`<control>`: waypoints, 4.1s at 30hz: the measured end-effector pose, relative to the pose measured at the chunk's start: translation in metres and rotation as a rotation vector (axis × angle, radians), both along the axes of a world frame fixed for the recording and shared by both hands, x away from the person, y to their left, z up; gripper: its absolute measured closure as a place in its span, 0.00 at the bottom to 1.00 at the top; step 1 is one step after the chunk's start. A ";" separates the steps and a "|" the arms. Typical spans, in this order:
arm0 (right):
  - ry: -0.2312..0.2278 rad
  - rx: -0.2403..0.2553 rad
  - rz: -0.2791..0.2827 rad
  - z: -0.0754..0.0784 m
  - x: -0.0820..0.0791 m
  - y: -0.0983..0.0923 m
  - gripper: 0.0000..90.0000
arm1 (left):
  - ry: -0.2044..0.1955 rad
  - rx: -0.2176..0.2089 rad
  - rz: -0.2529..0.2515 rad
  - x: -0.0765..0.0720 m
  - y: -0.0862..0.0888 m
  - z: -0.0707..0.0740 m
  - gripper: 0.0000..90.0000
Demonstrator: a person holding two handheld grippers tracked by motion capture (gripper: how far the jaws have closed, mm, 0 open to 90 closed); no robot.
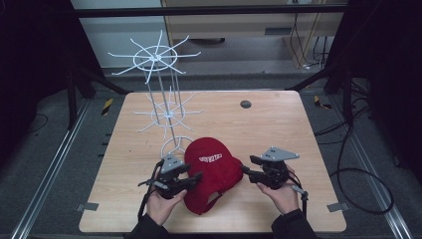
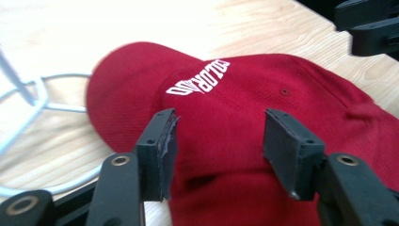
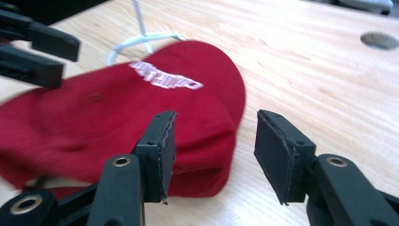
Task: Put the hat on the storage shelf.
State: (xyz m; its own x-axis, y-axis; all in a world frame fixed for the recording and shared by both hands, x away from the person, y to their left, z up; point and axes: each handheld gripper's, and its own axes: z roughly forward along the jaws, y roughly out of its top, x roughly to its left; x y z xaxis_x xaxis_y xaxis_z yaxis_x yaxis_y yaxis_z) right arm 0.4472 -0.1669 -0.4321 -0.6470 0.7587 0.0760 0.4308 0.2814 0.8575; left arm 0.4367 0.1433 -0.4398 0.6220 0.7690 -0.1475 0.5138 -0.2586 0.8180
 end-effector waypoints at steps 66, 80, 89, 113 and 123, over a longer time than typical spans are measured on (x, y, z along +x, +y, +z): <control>0.114 -0.033 -0.153 -0.027 0.001 -0.045 0.73 | 0.002 0.118 -0.156 -0.028 -0.020 -0.019 0.50; 0.189 -0.083 -0.134 -0.035 0.013 -0.039 0.98 | 0.075 0.132 -0.090 0.019 -0.035 -0.035 0.93; 0.208 -0.042 -0.152 -0.032 -0.005 -0.051 0.97 | 0.043 0.134 -0.044 0.059 -0.060 -0.036 0.97; 0.077 0.000 -0.139 -0.017 -0.037 -0.055 0.87 | -0.032 0.144 -0.050 0.050 -0.051 -0.014 0.67; 0.025 0.018 -0.107 -0.006 -0.040 -0.038 0.69 | -0.059 0.129 -0.013 0.013 0.015 -0.006 0.56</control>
